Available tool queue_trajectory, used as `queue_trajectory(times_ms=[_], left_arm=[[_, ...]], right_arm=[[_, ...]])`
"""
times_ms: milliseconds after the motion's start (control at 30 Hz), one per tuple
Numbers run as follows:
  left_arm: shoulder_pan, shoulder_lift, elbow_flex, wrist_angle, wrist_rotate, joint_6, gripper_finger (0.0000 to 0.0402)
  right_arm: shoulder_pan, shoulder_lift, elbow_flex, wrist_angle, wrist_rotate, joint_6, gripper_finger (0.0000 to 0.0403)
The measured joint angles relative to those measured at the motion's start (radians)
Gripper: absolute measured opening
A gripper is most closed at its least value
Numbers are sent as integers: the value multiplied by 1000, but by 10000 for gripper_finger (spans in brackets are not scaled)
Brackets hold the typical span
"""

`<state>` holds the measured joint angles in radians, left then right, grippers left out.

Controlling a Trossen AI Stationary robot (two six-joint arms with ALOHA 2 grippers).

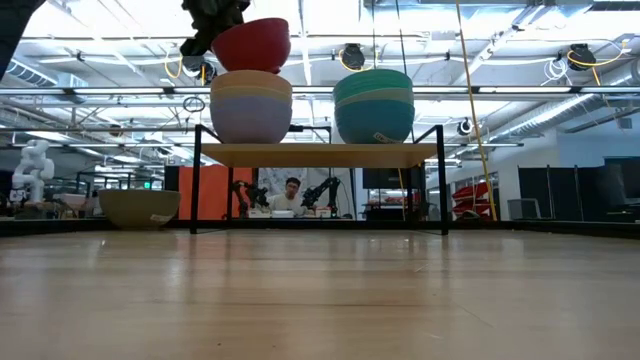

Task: Place and stack bowls onto a shelf
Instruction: Stack the pink bowl on top of the orange bowl on the shelf

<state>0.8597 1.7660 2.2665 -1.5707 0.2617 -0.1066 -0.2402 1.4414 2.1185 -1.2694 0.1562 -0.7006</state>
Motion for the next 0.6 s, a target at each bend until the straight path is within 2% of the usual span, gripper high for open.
queue_trajectory(times_ms=[233,467,600], left_arm=[[-1,0,0,0,-76,-20,9],[-12,0,-4,1,-78,-34,9],[-32,-2,-55,0,-79,-47,9]], right_arm=[[0,0,0,-18,0,0,137],[0,0,0,-34,0,0,137],[0,0,0,-45,0,0,137]])
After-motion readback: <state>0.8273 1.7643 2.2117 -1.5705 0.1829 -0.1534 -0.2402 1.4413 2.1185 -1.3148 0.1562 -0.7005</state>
